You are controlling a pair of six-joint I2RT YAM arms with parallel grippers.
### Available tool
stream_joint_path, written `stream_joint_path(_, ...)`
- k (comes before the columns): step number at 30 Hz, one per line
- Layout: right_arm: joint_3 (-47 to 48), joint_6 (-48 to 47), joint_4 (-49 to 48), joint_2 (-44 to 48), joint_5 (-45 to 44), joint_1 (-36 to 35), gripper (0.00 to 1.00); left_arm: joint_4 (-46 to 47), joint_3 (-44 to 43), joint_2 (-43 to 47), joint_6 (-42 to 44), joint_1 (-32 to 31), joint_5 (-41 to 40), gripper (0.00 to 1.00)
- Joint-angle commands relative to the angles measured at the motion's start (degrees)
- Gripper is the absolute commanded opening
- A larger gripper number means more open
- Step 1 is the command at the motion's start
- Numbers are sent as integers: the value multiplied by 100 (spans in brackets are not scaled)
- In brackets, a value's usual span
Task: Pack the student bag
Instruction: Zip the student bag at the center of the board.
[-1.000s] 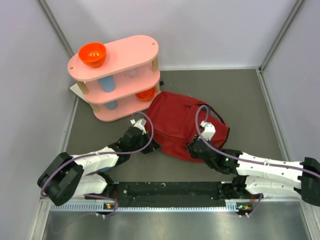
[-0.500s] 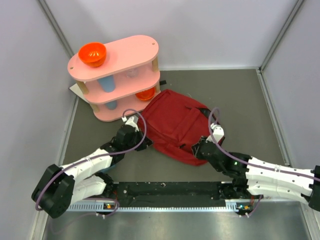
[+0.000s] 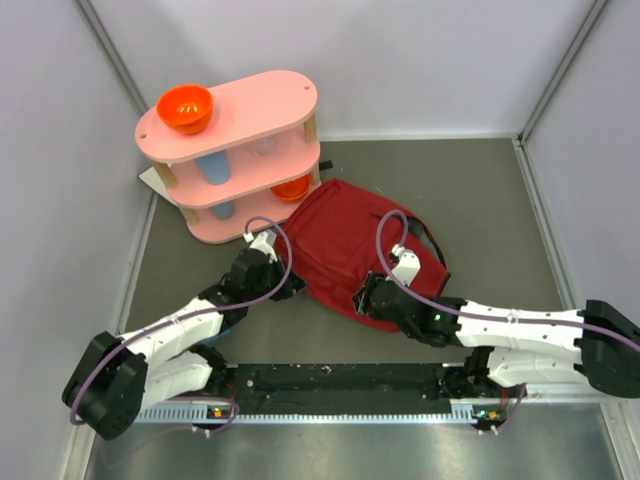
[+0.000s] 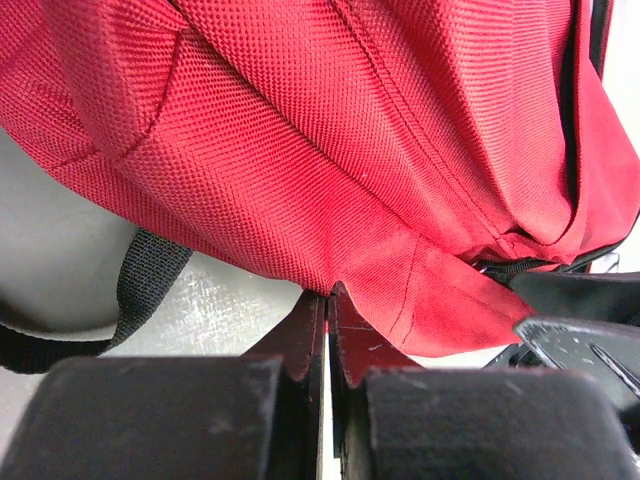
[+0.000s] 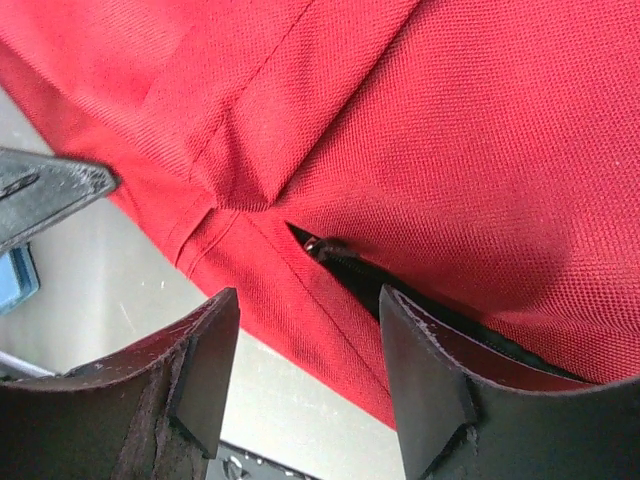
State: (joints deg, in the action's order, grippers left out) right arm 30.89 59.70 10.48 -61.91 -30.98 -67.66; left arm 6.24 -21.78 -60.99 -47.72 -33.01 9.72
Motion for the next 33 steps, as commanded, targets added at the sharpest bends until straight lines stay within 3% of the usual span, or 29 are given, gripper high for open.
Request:
stream_joint_path(1,513,568,84,-365,-732,7,56,334,-20,281,62,-3,259,0)
stream_joint_path(6,619,560,-177,-848,-787,419,52,343,77,378,0,-3,241,0)
stream_joint_path(9,707,551,-196,-1060,-926,464,40,343,69,386,0,-3,241,0)
stream_joint_path(14,751,525,-231,-1236,-962,508,35,387,60,360,0,-3,276,0)
stream_joint_path(21,769,270,-389,-1306,-901,508,0,413,42,290,0,6,294,0)
stream_joint_path(27,611,-177,-468,-859,-778,508,0,334,42,325,17,-3,224,0)
stream_joint_path(33,-118,-547,-477,301,-769,517,0,27,-81,360,211,76,-224,0)
